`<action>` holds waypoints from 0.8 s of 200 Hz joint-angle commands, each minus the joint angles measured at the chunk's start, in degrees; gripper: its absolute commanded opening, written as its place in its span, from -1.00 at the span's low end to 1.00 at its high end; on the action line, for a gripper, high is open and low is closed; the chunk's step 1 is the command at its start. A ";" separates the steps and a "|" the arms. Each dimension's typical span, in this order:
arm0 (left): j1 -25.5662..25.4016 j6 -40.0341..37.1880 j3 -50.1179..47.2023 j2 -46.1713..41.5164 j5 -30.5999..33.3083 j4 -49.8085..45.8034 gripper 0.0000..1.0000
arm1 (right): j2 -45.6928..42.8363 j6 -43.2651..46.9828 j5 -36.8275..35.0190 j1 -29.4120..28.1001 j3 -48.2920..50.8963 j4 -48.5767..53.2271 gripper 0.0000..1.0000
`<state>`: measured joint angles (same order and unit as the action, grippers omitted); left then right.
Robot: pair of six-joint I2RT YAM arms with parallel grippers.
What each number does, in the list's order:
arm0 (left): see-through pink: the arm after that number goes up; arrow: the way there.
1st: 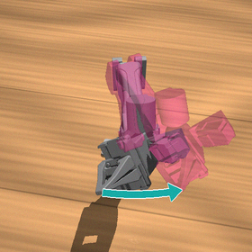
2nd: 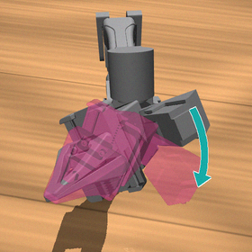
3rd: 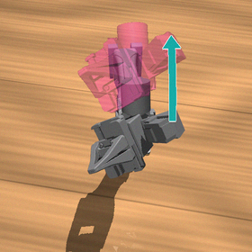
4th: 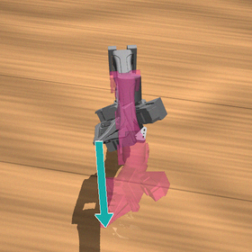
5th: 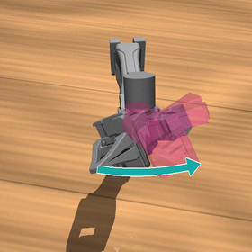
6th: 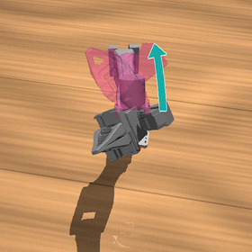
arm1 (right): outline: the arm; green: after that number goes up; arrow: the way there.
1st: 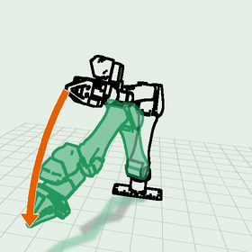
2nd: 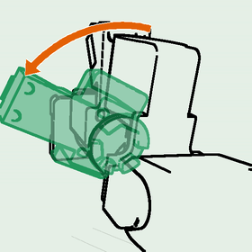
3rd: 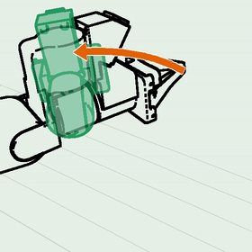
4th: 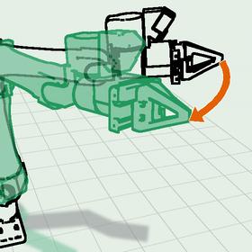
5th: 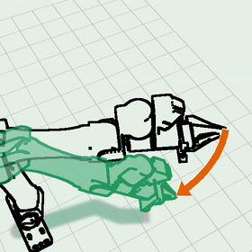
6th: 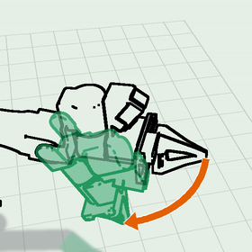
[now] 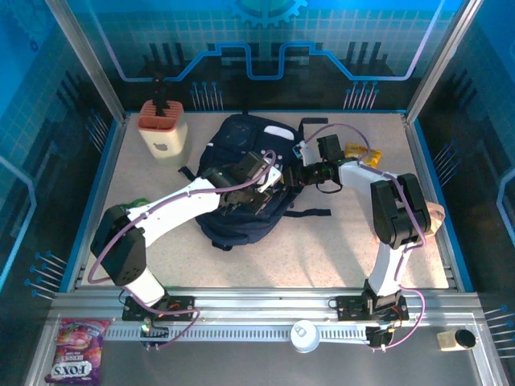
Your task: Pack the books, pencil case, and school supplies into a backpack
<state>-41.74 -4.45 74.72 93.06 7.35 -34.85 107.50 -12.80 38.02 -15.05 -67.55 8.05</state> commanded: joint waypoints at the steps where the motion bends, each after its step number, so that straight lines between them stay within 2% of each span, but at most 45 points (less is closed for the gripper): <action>1: 1.22 1.64 -0.03 -2.60 0.64 3.05 -1.00 | -1.14 1.26 4.48 -0.80 0.58 2.09 -0.31; 20: 1.16 1.57 -0.02 -2.55 0.60 2.73 -1.00 | -1.20 1.72 0.95 -0.95 0.36 3.00 -0.24; 48: 1.29 1.66 -0.38 -2.50 0.73 2.60 -1.00 | -3.16 4.12 0.43 -1.53 -0.24 6.24 -0.24; 77: 1.45 1.64 -0.57 -2.48 0.82 2.64 -1.00 | -6.79 9.12 0.10 -1.83 1.78 9.65 -0.35; 102: 1.72 1.47 -1.14 -2.96 0.57 2.95 -1.00 | -8.44 9.85 -2.07 -0.57 2.25 9.02 -0.39; 131: 1.97 1.28 -1.75 -3.40 0.21 3.12 -1.00 | -6.21 9.79 -4.42 -0.67 -1.13 8.67 -0.19; 160: 1.96 1.46 -1.65 -3.51 0.04 3.21 -1.00 | -2.49 11.37 -6.28 -1.94 -4.86 12.44 -0.10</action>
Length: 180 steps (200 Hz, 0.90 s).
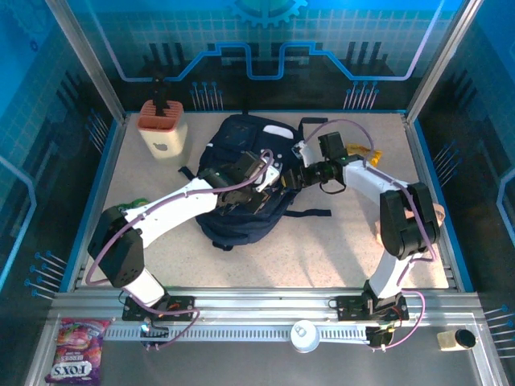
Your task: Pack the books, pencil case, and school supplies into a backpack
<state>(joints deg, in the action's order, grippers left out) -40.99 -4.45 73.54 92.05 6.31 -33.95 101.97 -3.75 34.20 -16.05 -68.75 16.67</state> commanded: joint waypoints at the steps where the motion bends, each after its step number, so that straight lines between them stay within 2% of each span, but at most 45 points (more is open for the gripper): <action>1: 1.24 1.46 -0.49 -2.54 1.08 2.31 -1.00 | 3.14 2.33 -2.51 -0.97 -3.66 3.91 -0.10; 27: 1.21 1.47 -0.60 -2.32 1.27 2.25 -1.00 | 2.15 3.83 -1.31 -1.35 -0.96 3.60 -0.07; 61: 2.15 2.03 -0.50 -2.37 2.55 2.29 -1.00 | 0.42 8.51 5.81 -1.16 1.77 6.55 0.08; 103: 2.92 2.51 -0.21 -2.18 1.63 2.75 -1.00 | -0.25 11.55 9.13 -1.78 2.99 8.99 0.05; 125: 2.85 2.52 0.36 -1.71 1.34 2.56 -1.00 | -0.89 12.59 7.01 -2.75 3.01 9.24 -0.03; 146: 2.95 2.43 0.69 -1.57 1.13 2.26 -1.00 | -1.16 13.26 1.44 -4.45 2.90 8.98 -0.07; 161: 2.90 2.29 0.80 -1.61 0.90 2.23 -1.00 | -1.49 11.76 -2.91 -4.86 3.62 6.00 -0.10; 180: 2.94 2.25 0.98 -1.66 0.64 2.06 -1.00 | -2.03 10.38 -4.29 -4.82 4.30 3.00 -0.18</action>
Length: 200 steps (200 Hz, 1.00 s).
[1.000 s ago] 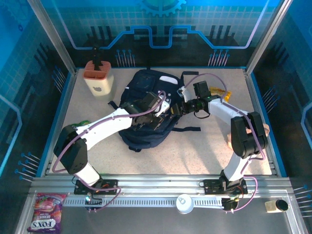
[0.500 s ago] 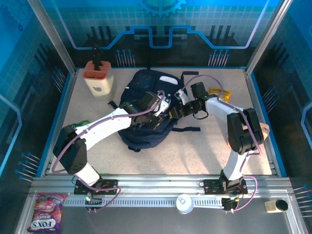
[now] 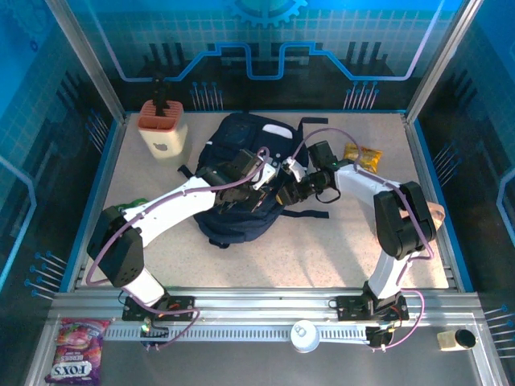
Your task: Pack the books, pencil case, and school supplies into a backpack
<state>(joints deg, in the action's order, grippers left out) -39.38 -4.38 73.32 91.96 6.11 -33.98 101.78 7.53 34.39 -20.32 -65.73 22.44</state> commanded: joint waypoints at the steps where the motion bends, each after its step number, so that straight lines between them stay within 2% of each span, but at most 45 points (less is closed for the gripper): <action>1: 1.32 2.19 1.16 -1.55 0.88 2.08 -1.00 | -1.83 -0.96 -4.57 -0.58 1.30 -2.85 -0.19; 13: 1.35 2.27 1.28 -1.55 0.66 1.90 -1.00 | -1.93 -1.35 -4.63 -0.64 1.35 -3.53 -0.26; 53: 1.51 3.93 2.31 -0.62 -0.27 2.07 -1.00 | -4.63 -1.41 -4.64 -1.09 4.10 -4.36 -0.72; 71: 1.83 5.77 3.72 1.25 -1.87 2.24 -1.00 | -8.35 -2.65 -3.63 -1.59 7.28 -6.63 -0.78; 110: 2.90 11.26 8.91 6.67 -7.46 3.49 -1.00 | -17.83 -9.07 -3.98 -4.75 16.25 -15.08 -0.81; 174: 3.67 20.35 21.42 18.75 -17.13 5.98 -1.00 | -26.06 -20.10 -15.79 -15.56 28.99 -29.19 -0.74; 186: 3.82 21.80 22.58 19.73 -18.00 6.82 -1.00 | -27.01 -23.18 -18.78 -15.29 31.10 -31.62 -0.68; 200: 4.03 22.22 21.78 18.89 -17.44 8.20 -1.00 | -30.64 -28.44 -21.45 -12.47 34.68 -34.61 -0.46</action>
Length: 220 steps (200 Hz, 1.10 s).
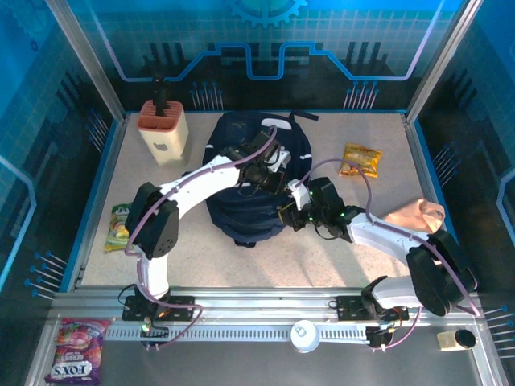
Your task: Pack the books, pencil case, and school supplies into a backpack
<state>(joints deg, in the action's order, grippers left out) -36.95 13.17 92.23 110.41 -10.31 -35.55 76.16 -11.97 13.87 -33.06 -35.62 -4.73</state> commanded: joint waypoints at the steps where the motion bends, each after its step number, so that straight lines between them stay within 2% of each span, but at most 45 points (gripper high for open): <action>1: 1.66 4.67 2.74 0.39 -1.03 9.87 -1.00 | -5.35 -9.30 -0.89 0.54 4.84 -7.73 -0.45; 23: 2.66 4.98 -1.74 -2.80 -2.49 12.75 -1.00 | -13.62 -18.56 -0.11 7.46 10.01 -10.46 -0.08; 40: 2.92 3.84 -4.90 -5.26 -3.61 14.54 -1.00 | -16.23 -25.95 1.67 11.83 9.62 -8.49 0.09; 66: 2.93 2.44 -7.38 -7.29 -5.40 16.03 -1.00 | -11.59 -35.58 6.29 14.17 4.25 -5.02 0.07; 91: 2.87 2.24 -8.05 -8.14 -5.61 16.22 -1.00 | -3.46 -41.69 7.39 14.76 -2.52 0.42 0.06; 110: 2.91 2.55 -8.67 -8.65 -5.90 16.22 -1.00 | 2.36 -44.91 11.50 14.87 -5.15 -3.59 0.04; 143: 2.88 3.06 -9.91 -10.03 -5.13 15.91 -1.00 | 9.29 -45.52 14.65 13.66 -10.42 -5.75 -0.14; 151: 2.87 3.37 -10.36 -10.66 -4.65 15.80 -1.00 | 10.53 -45.66 15.19 13.44 -11.11 -6.43 -0.24; 175: 2.82 6.92 -13.03 -14.30 0.43 13.85 -0.58 | 12.56 -46.84 17.28 12.90 -11.55 -10.18 -0.60; 198: 1.77 13.86 -19.09 -20.68 5.14 13.01 -0.17 | 12.52 -46.17 17.64 11.93 -12.32 -10.46 -0.66; 220: -2.36 21.83 -24.83 -25.93 11.55 12.92 0.03 | 12.78 -46.26 18.63 11.44 -12.81 -10.43 -0.68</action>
<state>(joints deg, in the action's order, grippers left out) -35.53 24.82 72.31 90.41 -6.52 -21.56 88.58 -58.13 29.56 -20.32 -45.67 -11.49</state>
